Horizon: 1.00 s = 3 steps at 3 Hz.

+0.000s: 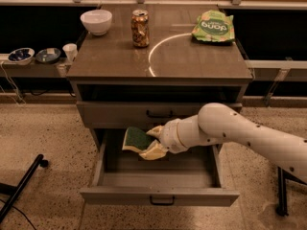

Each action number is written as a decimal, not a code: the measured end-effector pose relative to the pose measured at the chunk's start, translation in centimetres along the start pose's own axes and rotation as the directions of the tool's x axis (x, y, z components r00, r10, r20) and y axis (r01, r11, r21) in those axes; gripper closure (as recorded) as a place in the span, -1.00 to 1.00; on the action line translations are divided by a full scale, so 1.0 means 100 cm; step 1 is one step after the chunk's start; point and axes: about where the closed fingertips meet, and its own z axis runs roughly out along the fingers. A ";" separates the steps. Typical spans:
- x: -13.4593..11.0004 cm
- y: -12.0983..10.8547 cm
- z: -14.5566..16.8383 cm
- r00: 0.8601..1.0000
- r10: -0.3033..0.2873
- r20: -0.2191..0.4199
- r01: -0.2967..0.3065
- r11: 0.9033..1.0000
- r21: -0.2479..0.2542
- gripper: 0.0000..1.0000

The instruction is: Place sponge into middle drawer

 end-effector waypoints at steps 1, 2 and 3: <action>-0.003 -0.007 0.001 1.000 0.004 0.007 -0.004 1.000 0.020 1.00; 0.033 -0.020 0.019 0.996 0.078 -0.034 -0.076 0.996 0.042 1.00; 0.095 -0.048 0.053 0.985 0.161 -0.062 -0.153 0.982 0.110 1.00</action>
Offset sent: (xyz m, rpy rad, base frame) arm 0.0564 -0.0405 -0.0912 -0.0516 0.0805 -0.2475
